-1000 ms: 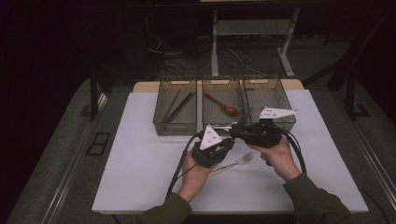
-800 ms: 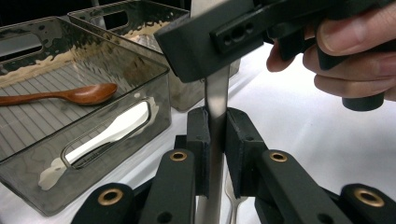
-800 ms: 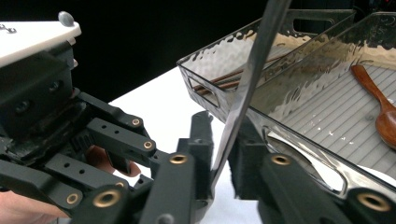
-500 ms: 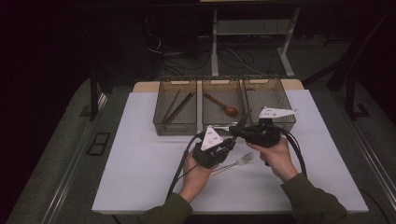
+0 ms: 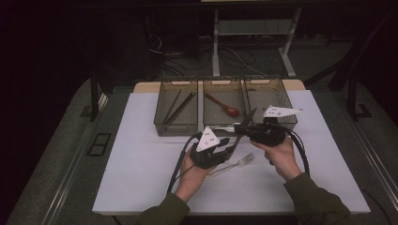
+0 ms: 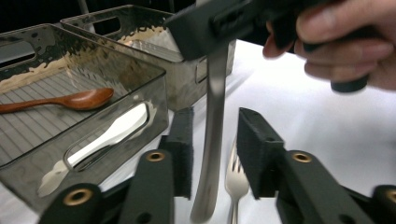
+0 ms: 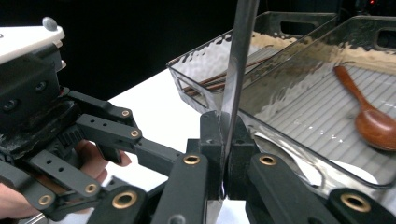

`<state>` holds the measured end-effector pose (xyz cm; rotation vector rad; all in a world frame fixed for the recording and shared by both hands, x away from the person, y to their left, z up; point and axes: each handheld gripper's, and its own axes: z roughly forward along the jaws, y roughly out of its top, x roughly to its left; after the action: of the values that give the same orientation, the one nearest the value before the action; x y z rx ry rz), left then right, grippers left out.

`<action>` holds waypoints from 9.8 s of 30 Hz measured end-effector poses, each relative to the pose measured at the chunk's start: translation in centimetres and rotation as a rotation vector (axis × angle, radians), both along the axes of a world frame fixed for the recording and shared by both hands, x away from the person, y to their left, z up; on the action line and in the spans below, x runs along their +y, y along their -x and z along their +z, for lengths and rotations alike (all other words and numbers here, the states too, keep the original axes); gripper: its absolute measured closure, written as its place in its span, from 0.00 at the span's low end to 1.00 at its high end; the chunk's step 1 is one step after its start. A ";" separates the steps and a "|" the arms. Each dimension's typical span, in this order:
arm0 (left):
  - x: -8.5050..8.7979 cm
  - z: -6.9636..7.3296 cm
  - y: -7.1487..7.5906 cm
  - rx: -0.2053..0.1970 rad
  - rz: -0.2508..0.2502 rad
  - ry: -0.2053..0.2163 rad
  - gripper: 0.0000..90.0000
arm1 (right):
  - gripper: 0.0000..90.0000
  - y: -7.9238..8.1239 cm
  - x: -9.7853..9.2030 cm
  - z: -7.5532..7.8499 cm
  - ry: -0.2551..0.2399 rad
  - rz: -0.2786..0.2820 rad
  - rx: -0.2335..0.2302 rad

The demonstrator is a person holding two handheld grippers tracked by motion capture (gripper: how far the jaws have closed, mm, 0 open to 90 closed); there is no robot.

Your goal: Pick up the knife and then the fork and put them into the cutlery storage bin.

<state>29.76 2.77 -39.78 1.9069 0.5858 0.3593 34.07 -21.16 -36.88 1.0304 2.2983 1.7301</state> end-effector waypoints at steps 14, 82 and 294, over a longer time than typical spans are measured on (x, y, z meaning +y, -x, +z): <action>5.1 -1.3 -0.2 0.051 -0.065 -0.022 0.49 | 0.97 -0.3 -3.0 0.8 0.017 -0.068 -0.015; 12.3 -4.3 3.0 0.164 -0.022 -0.052 0.00 | 0.97 -7.9 -15.1 5.1 0.237 -0.412 -0.017; 0.6 -2.4 -0.6 0.124 -0.139 -0.131 0.93 | 0.16 7.3 -9.1 -6.0 0.168 -0.185 0.001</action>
<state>30.35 3.39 -42.17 2.0948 0.5175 0.1943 26.78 -30.22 -42.91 1.1686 2.2231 1.4411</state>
